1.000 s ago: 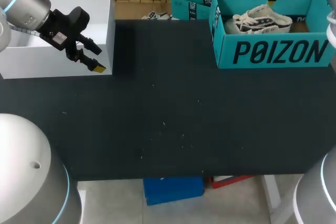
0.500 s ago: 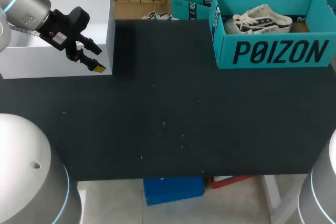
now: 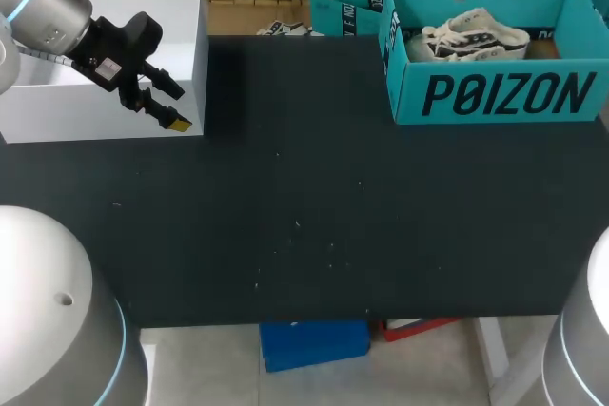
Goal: Take the shoe out of the shoebox, open the shoe tongue, remove and reinsert the insole, then place the shoe into the shoebox
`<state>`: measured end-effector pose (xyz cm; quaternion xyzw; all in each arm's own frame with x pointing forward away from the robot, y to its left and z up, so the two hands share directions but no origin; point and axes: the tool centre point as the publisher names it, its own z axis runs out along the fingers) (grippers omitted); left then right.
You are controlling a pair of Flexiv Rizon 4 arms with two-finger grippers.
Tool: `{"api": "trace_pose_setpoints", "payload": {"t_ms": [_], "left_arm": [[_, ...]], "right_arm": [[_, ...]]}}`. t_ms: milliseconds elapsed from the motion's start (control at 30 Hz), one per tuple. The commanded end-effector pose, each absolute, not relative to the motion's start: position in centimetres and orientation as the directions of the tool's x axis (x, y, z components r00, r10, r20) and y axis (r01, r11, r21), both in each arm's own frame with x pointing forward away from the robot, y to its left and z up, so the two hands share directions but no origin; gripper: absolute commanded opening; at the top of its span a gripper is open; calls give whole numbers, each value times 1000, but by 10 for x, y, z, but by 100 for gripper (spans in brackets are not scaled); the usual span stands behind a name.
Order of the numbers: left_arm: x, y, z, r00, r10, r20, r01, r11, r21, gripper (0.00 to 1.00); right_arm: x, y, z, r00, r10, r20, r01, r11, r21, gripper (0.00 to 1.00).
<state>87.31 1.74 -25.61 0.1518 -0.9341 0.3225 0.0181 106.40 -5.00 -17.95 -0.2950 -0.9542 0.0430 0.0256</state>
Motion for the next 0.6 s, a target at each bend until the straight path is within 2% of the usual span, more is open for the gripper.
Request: {"api": "trace_pose_setpoints", "payload": {"t_ms": [33, 367, 600], "left_arm": [[872, 17, -256, -953, -275, 128, -296, 747, -595, 100], [872, 17, -256, -953, -275, 128, -296, 747, -595, 100], [872, 17, -256, -953, -275, 128, -296, 747, -595, 100]], "right_arm": [[986, 3, -198, -769, 530, -358, 578, 815, -35, 100], [970, 48, -231, -695, 643, -323, 672, 740, 30, 100], [967, 56, -241, -672, 689, -271, 695, 713, 93, 100]]}}
